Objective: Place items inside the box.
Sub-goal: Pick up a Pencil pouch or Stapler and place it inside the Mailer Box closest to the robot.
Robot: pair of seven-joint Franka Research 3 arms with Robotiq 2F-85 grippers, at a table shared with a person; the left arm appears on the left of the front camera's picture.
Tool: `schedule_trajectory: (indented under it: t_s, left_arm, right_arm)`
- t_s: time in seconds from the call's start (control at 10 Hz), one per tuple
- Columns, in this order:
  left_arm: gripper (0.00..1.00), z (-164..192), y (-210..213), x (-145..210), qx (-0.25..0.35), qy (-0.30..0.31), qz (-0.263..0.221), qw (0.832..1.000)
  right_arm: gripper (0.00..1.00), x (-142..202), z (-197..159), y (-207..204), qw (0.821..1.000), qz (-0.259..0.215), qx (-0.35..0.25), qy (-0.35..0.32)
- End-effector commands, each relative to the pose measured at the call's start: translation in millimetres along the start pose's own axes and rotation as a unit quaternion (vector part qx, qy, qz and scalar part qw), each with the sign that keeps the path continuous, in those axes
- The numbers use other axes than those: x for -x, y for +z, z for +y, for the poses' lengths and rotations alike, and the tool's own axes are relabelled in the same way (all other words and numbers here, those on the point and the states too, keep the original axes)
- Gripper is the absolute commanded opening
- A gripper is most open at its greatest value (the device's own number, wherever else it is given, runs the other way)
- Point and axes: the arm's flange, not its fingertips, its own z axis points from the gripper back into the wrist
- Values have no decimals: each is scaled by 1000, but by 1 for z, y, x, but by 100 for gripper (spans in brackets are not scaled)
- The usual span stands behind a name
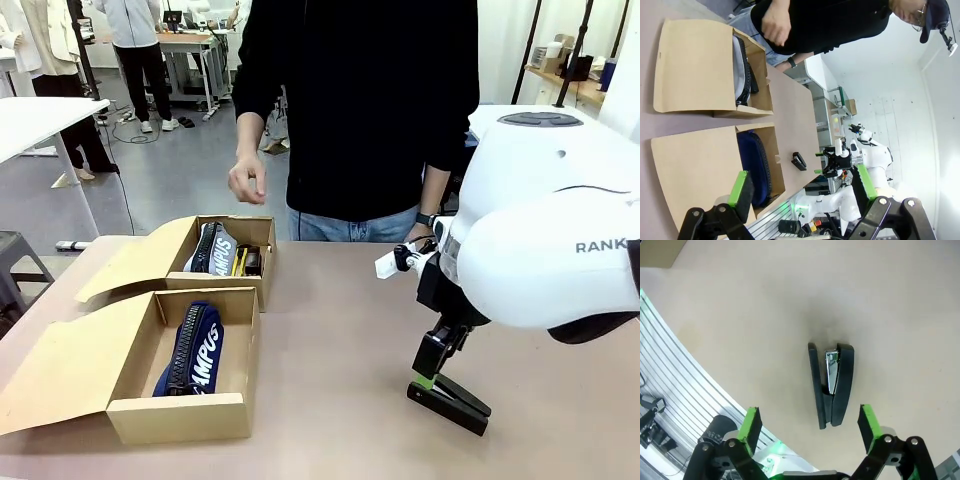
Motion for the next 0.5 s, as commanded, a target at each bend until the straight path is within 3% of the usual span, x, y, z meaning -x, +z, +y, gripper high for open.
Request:
schedule_trajectory:
  t_s: [0.0,0.4]
  left_arm:
    - [100,-1,1,0,8,-10,-2,1000]
    - [100,-1,1,0,8,-10,-2,1000]
  right_arm:
    - [100,61,9,-29,1000,-3,2,15]
    - [100,65,-7,-39,1000,4,25,7]
